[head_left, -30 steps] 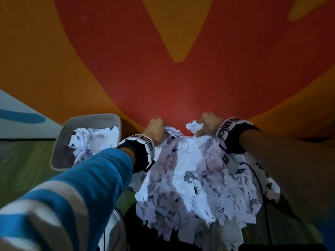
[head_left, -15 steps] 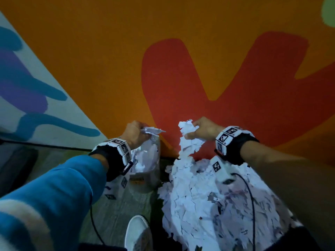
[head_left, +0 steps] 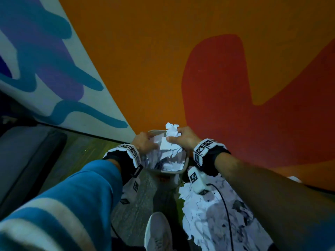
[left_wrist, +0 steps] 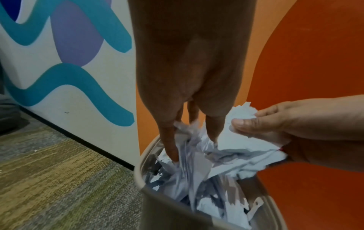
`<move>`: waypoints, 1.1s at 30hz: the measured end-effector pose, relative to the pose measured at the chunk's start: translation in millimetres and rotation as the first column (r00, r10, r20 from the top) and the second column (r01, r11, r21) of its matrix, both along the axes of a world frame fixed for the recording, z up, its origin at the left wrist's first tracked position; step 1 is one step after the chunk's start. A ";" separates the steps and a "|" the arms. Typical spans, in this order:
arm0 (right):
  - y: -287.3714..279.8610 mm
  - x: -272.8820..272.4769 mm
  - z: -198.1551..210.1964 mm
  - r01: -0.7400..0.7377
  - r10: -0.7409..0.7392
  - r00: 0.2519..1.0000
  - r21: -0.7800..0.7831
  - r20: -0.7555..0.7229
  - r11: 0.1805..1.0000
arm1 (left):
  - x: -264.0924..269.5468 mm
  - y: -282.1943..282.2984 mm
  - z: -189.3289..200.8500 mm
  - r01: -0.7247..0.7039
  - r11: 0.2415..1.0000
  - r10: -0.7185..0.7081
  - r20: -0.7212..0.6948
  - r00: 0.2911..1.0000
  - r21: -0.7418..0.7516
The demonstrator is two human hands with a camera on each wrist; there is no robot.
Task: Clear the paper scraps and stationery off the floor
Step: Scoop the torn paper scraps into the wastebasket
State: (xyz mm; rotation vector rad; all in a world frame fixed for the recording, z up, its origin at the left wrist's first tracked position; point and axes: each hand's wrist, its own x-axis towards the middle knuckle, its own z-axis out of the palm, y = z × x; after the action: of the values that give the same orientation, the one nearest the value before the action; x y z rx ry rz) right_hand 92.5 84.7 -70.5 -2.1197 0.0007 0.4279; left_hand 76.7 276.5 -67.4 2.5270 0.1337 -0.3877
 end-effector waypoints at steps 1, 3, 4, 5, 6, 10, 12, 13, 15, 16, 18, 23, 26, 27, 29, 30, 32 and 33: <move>5.4 -0.6 -3.7 -0.053 0.053 0.998 -0.019 -0.021 0.998 | -1.1 2.4 -3.5 0.031 1.000 -0.030 -0.029 0.999 0.006; 10.9 -4.3 -9.0 -0.147 0.141 0.988 -0.095 -0.062 0.985 | -3.6 7.0 -6.6 0.069 0.997 -0.066 -0.069 0.995 0.037; 11.3 -4.4 -13.2 -0.166 0.157 0.984 -0.126 -0.079 0.978 | -3.9 9.7 -7.7 0.084 0.995 -0.079 -0.081 0.994 0.059; 10.4 -3.3 -16.8 -0.170 0.158 0.983 -0.138 -0.095 0.976 | -3.9 12.2 -8.3 0.102 0.992 -0.095 -0.083 0.992 0.077; 8.8 -1.9 -18.8 -0.175 0.161 0.981 -0.140 -0.106 0.975 | -3.2 14.1 -8.6 0.115 0.989 -0.108 -0.081 0.991 0.092; -1.2 4.2 -14.1 -0.100 0.086 0.990 -0.120 -0.115 0.988 | -1.8 18.3 -7.0 0.144 0.983 -0.140 -0.037 0.989 0.116; -5.0 7.7 -12.0 -0.063 0.052 0.995 -0.120 -0.087 0.991 | -0.5 18.5 -5.9 0.161 0.981 -0.159 -0.023 0.987 0.112; -6.2 9.6 -11.9 -0.065 0.055 0.996 -0.145 -0.069 0.987 | -0.3 17.1 -4.7 0.171 0.980 -0.171 -0.012 0.985 0.105; -6.8 11.2 -10.7 -0.105 0.100 0.994 -0.237 -0.035 0.966 | 0.6 14.7 -3.2 0.196 0.976 -0.198 0.014 0.980 0.092; -6.1 10.9 -9.7 -0.134 0.137 0.991 -0.285 -0.011 0.949 | 1.9 14.2 -4.3 0.211 0.974 -0.213 0.023 0.977 0.084; -3.1 7.5 -6.8 -0.189 0.217 0.975 -0.350 0.043 0.917 | 4.2 12.2 -7.9 0.270 0.958 -0.273 0.013 0.962 0.096; 18.5 8.8 -23.1 -0.380 0.435 0.901 -0.506 -0.012 0.774 | 10.1 9.5 -32.7 0.411 0.900 -0.392 -0.140 0.909 0.149; 23.8 13.9 -41.6 -0.495 0.504 0.851 -0.556 -0.151 0.668 | 13.2 12.2 -55.1 0.437 0.888 -0.404 -0.207 0.891 0.145; 24.1 16.7 -47.7 -0.520 0.495 0.842 -0.565 -0.213 0.641 | 16.0 14.0 -63.4 0.432 0.891 -0.397 -0.219 0.891 0.141; 22.8 21.4 -63.9 -0.553 0.487 0.824 -0.597 -0.290 0.581 | 21.1 14.0 -80.6 0.430 0.894 -0.391 -0.243 0.888 0.131; 23.8 22.2 -68.7 -0.555 0.490 0.819 -0.623 -0.297 0.550 | 23.0 12.6 -83.5 0.437 0.891 -0.396 -0.258 0.881 0.125; 27.5 22.9 -82.4 -0.574 0.518 0.800 -0.641 -0.305 0.509 | 26.5 4.4 -90.3 0.466 0.877 -0.419 -0.290 0.860 0.114; 29.2 23.7 -89.3 -0.587 0.527 0.788 -0.647 -0.317 0.488 | 27.1 0.2 -92.5 0.480 0.870 -0.427 -0.311 0.849 0.117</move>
State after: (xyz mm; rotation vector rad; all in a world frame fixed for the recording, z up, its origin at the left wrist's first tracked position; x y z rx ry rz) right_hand 116.2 114.0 -159.9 -2.8752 -0.6032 1.0454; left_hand 103.8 276.7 -159.9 2.6650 -0.3533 -0.9615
